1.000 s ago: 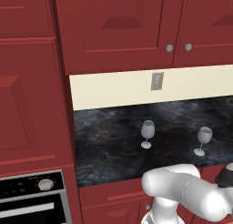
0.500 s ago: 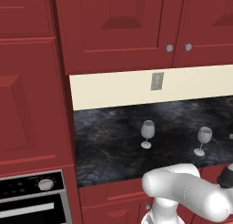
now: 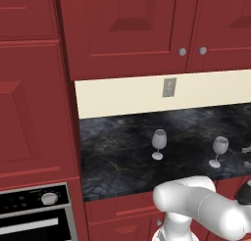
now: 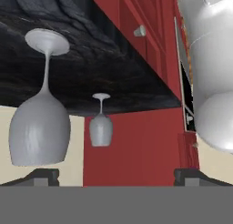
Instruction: Retrieve the wine glasses from the counter and place one next to each plate.
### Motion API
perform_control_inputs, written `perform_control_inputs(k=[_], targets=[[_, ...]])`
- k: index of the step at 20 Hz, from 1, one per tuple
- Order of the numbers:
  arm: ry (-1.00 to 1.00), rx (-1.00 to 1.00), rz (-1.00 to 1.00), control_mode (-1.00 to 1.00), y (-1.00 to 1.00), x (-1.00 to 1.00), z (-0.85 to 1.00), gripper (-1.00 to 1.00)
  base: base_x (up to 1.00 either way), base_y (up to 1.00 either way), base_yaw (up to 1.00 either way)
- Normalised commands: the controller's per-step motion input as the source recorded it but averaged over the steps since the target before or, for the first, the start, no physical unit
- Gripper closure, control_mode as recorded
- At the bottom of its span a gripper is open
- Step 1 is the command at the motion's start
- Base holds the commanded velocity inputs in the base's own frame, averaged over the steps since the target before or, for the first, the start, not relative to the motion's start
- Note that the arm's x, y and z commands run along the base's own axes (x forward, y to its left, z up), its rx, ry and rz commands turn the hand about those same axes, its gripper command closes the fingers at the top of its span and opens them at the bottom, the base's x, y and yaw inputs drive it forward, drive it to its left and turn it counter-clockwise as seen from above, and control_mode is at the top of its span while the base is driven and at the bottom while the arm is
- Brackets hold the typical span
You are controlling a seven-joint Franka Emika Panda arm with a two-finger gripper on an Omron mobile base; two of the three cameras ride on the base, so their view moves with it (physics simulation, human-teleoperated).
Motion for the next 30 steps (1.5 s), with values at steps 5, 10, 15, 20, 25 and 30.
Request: perform_control_inputs(k=[5, 10, 15, 20, 25, 30], targets=[[0.00, 0.00, -0.06, -1.00, -0.02, 0.25, -0.17, -1.00, 0.00, 0.00, 0.00], [0.01, 0.00, -0.03, -1.00, -0.15, 0.38, -0.19, -1.00, 0.00, 0.00, 0.00], [0.02, 0.00, 0.00, -1.00, -0.25, 0.38, -0.15, -1.00, 0.00, 0.00, 0.00], [0.00, 0.00, 0.00, -1.00, -0.40, 0.32, -0.03, -1.00, 0.00, 0.00, 0.00], [0.00, 0.00, 0.00, -1.00, -0.11, 0.01, -0.04, -1.00, 0.00, 0.00, 0.00], [-0.03, 0.00, 0.07, -1.00, 0.02, -0.24, 0.00, -1.00, 0.00, 0.00, 0.00]])
